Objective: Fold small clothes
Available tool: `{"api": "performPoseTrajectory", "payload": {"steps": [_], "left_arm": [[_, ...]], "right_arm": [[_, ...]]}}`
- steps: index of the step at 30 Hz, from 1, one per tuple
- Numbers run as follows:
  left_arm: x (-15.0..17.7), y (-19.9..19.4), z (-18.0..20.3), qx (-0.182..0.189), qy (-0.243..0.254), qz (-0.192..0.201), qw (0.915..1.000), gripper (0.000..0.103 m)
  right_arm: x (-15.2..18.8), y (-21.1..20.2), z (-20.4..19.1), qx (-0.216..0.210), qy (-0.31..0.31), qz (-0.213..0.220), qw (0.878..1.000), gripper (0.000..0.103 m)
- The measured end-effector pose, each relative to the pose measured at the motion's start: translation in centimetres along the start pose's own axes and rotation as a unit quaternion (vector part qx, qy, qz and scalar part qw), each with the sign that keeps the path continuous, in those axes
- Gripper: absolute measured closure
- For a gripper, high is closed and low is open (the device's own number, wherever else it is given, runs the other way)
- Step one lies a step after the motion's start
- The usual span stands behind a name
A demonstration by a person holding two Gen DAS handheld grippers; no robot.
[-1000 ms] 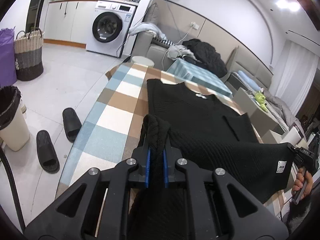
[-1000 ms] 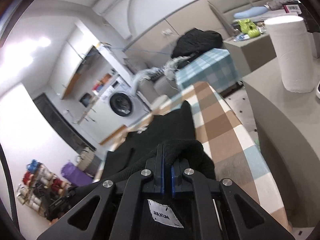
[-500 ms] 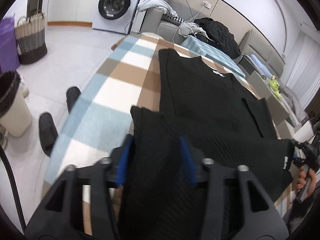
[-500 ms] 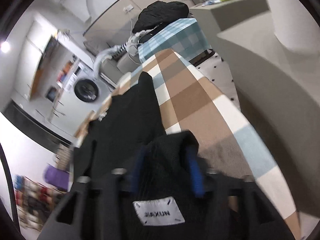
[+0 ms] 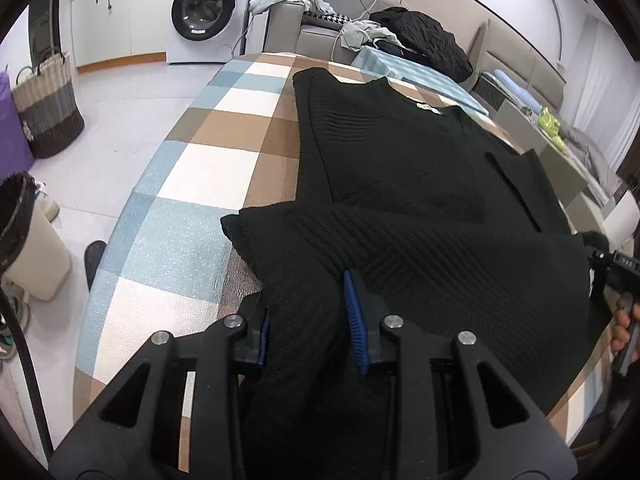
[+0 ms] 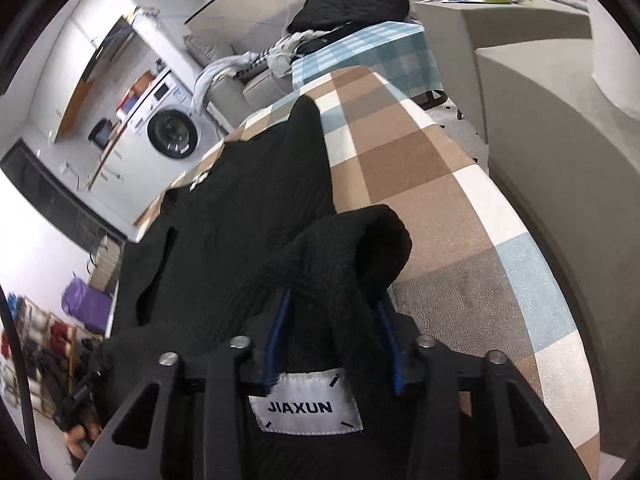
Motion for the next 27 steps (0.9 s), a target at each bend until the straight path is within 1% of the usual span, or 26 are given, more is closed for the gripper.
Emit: {"api": "performPoseTrajectory", "payload": {"steps": [4, 10, 16, 21, 24, 27], "left_arm": [[0.5, -0.6, -0.2, -0.001, 0.001, -0.002, 1.0000, 0.077], [2.0, -2.2, -0.9, -0.009, 0.008, -0.003, 0.9999, 0.077], [3.5, -4.0, -2.1, -0.016, 0.006, -0.001, 0.9999, 0.077], [4.4, -4.8, -2.7, -0.016, 0.009, 0.004, 0.9998, 0.077], [4.6, -5.0, -3.1, -0.008, 0.010, 0.007, 0.9999, 0.077], [4.6, -5.0, -2.8, -0.011, 0.020, 0.011, 0.9997, 0.077]], "right_arm": [[0.4, -0.1, -0.1, -0.001, -0.003, -0.011, 1.000, 0.071], [1.5, -0.5, -0.4, -0.008, -0.005, -0.024, 1.000, 0.071], [3.1, -1.3, -0.7, -0.015, -0.009, -0.031, 0.999, 0.071], [4.8, -2.1, -1.0, -0.014, -0.023, -0.032, 0.999, 0.071], [4.9, -2.2, -0.6, -0.017, -0.026, -0.025, 0.999, 0.071], [4.7, -1.8, -0.6, -0.015, -0.036, -0.019, 0.999, 0.071]]}}
Point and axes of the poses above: each gripper's, at about its wrist camera, not at the fingertips, and y roughly the way its jaws point, z to its right, x to its underside, the point moved 1 cm from there along y, roughly the way its jaws point, and after that the axes turned 9 degrees about -x, right-handed, at the moved point
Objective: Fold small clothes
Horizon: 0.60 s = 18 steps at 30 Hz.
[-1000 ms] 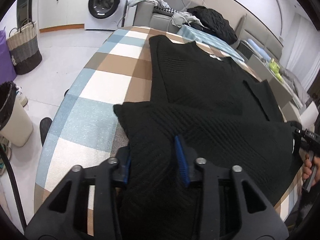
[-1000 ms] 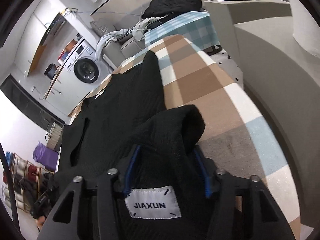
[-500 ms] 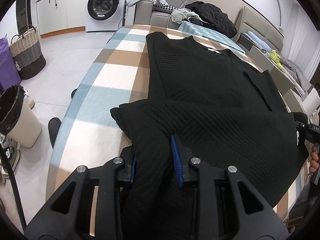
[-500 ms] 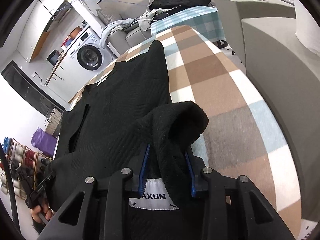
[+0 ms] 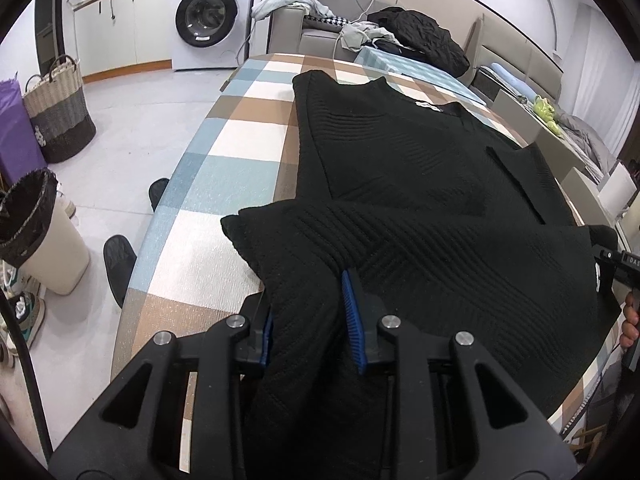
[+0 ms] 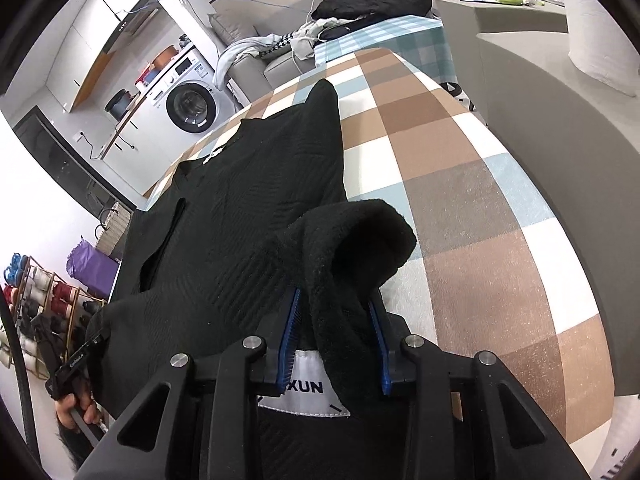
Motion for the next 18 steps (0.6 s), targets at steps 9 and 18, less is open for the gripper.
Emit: {"api": "performPoseTrajectory", "payload": {"steps": [9, 18], "left_arm": [[0.3, -0.3, 1.7, -0.013, 0.020, 0.011, 0.9997, 0.077], [1.3, -2.1, 0.0, -0.012, -0.017, 0.020, 0.9996, 0.067]], "right_arm": [[0.3, 0.1, -0.4, 0.023, -0.031, 0.005, 0.999, 0.071], [1.6, -1.9, -0.1, 0.014, -0.015, 0.033, 0.999, 0.061]]}}
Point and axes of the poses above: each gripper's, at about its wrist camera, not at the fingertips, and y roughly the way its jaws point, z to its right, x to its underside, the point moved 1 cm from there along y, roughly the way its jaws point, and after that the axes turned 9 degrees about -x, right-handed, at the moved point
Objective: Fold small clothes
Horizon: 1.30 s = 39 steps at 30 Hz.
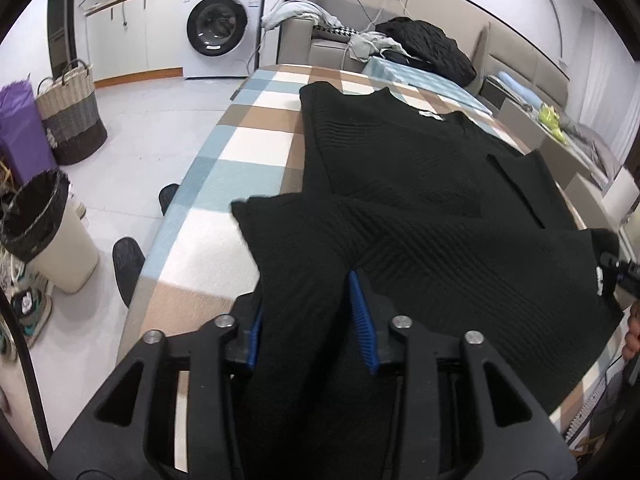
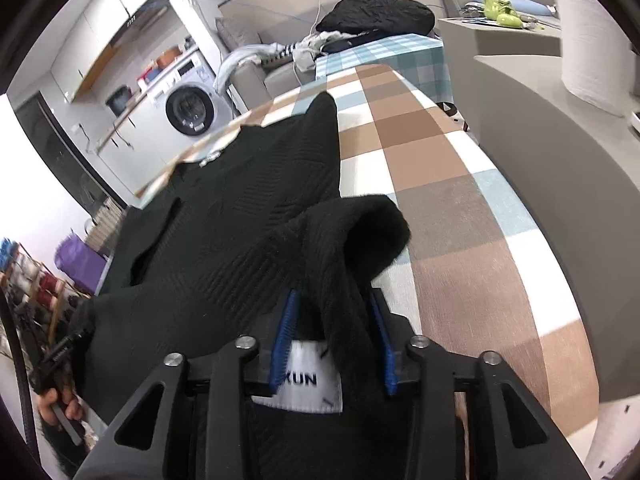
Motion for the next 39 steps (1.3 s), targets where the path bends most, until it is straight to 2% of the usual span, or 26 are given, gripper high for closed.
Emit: {"api": "performPoseTrajectory", "payload": {"steps": [5, 7, 11, 17, 19, 20, 21, 22, 23, 24, 26, 32, 39], "left_arm": [[0.8, -1.9, -0.7, -0.002, -0.006, 0.014, 0.9999, 0.065], [1.2, -2.4, -0.9, -0.005, -0.005, 0.016, 0.9998, 0.056], [2.1, -3.2, -1.3, -0.008, -0.004, 0.014, 0.9999, 0.055], [3.1, -3.4, -1.8, -0.012, -0.003, 0.005, 0.9999, 0.055], [3.3, -3.2, -1.7, -0.011, 0.001, 0.001, 0.9999, 0.056], [3.4, -3.1, -1.6, -0.011, 0.005, 0.001, 0.9999, 0.059], [3.5, -3.1, -1.5, -0.015, 0.008, 0.005, 0.9999, 0.072], [3.5, -3.2, -1.3, -0.018, 0.013, 0.008, 0.9997, 0.080], [3.6, -3.4, -1.3, -0.017, 0.017, 0.013, 0.9996, 0.084], [3.5, -3.8, -1.2, -0.014, 0.019, 0.024, 0.9994, 0.091], [3.3, -4.6, -1.1, -0.011, 0.023, 0.041, 0.9988, 0.099], [1.7, -6.9, -1.1, 0.006, 0.009, 0.089, 0.9960, 0.099], [-1.6, -7.9, -1.3, 0.014, -0.004, 0.117, 0.9931, 0.099]], "right_arm": [[1.5, -1.8, 0.7, -0.008, 0.009, 0.007, 1.000, 0.061], [2.0, -2.4, 1.0, -0.009, 0.013, 0.010, 1.000, 0.059], [2.6, -3.1, 1.4, -0.006, 0.013, 0.002, 1.000, 0.056], [3.6, -3.8, 1.0, -0.015, -0.009, 0.001, 1.000, 0.056], [3.7, -3.9, 0.9, -0.010, -0.015, 0.003, 1.000, 0.059], [3.7, -3.9, 0.8, -0.007, -0.020, 0.004, 1.000, 0.069], [3.7, -3.9, 0.6, -0.003, -0.028, 0.003, 1.000, 0.077], [3.8, -3.9, 0.4, 0.001, -0.034, 0.005, 0.999, 0.087], [3.9, -4.0, 0.3, 0.004, -0.040, 0.003, 0.999, 0.093], [3.9, -4.3, 0.1, 0.000, -0.046, 0.008, 0.999, 0.095], [3.6, -4.8, -0.1, -0.008, -0.054, 0.027, 0.998, 0.099], [2.4, -7.8, -0.1, -0.051, -0.030, 0.105, 0.993, 0.100], [-0.2, -7.6, -1.4, -0.067, -0.021, 0.130, 0.989, 0.100]]}}
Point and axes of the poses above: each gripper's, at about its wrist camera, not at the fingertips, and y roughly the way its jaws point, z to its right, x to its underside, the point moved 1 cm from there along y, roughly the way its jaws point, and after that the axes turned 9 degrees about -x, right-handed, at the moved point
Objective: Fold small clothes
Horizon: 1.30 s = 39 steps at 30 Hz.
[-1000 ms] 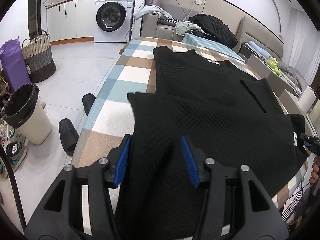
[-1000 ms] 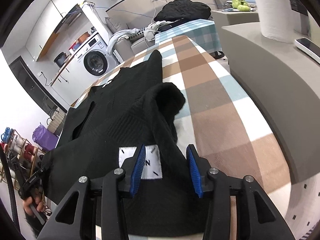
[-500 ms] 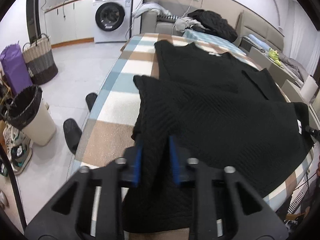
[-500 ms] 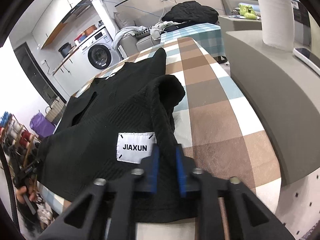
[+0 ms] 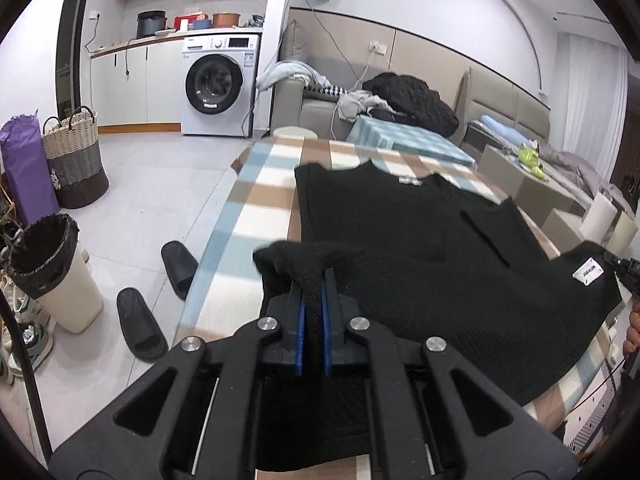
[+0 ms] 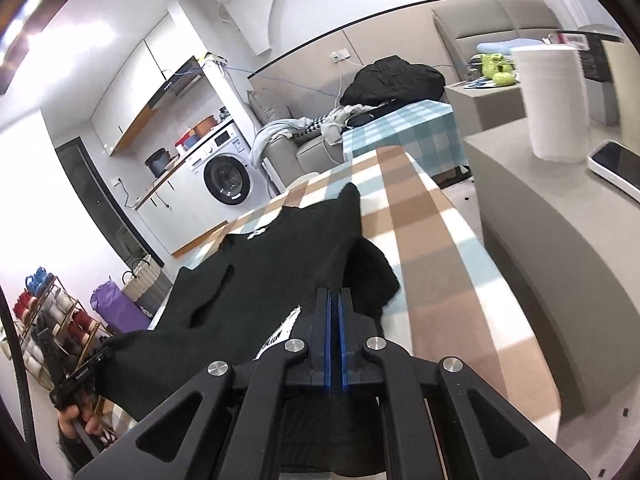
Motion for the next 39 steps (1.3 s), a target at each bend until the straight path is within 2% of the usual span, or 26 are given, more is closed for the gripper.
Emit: {"api": "performPoseTrajectory", "payload": {"steps": [4, 8, 16, 21, 23, 24, 26, 28, 32, 37, 39], "left_arm": [[-2.0, 0.6, 0.0, -0.001, -0.006, 0.015, 0.9999, 0.099], [-3.1, 2.9, -0.2, -0.011, -0.013, 0.007, 0.9998, 0.099], [-1.4, 8.4, -0.9, -0.031, -0.021, -0.056, 0.9977, 0.099], [-0.5, 9.8, -0.7, -0.036, -0.018, -0.076, 0.9963, 0.098], [-0.3, 10.0, -0.7, -0.035, -0.022, -0.083, 0.9957, 0.093], [-0.2, 10.1, -0.8, -0.032, -0.025, -0.089, 0.9952, 0.086], [0.0, 9.9, -1.4, -0.027, -0.042, -0.101, 0.9937, 0.072], [0.3, 9.3, -1.9, -0.022, -0.054, -0.102, 0.9931, 0.053], [1.3, 8.0, -2.4, -0.021, -0.052, -0.110, 0.9924, 0.051], [2.4, 6.7, -2.5, -0.029, -0.045, -0.115, 0.9919, 0.051], [2.7, 6.1, -2.6, -0.031, -0.046, -0.117, 0.9915, 0.051]], "right_arm": [[-1.4, 0.4, -0.8, 0.004, -0.005, 0.018, 1.000, 0.100], [-2.2, 1.6, -0.6, 0.024, 0.003, 0.020, 1.000, 0.100], [-0.9, 4.5, 1.8, 0.094, 0.015, -0.038, 0.995, 0.100], [0.0, 6.1, 3.0, 0.100, 0.024, -0.079, 0.992, 0.100], [0.1, 6.5, 3.3, 0.088, 0.029, -0.098, 0.991, 0.096], [0.2, 6.4, 3.5, 0.076, 0.037, -0.106, 0.991, 0.094], [0.5, 5.9, 4.0, 0.047, 0.050, -0.119, 0.990, 0.070], [1.0, 5.3, 4.3, 0.033, 0.055, -0.130, 0.990, 0.059], [2.3, 4.3, 4.7, 0.046, 0.049, -0.154, 0.986, 0.058], [3.0, 3.6, 4.7, 0.022, 0.055, -0.158, 0.986, 0.058], [3.3, 3.5, 4.0, 0.013, 0.048, -0.165, 0.985, 0.065]]}}
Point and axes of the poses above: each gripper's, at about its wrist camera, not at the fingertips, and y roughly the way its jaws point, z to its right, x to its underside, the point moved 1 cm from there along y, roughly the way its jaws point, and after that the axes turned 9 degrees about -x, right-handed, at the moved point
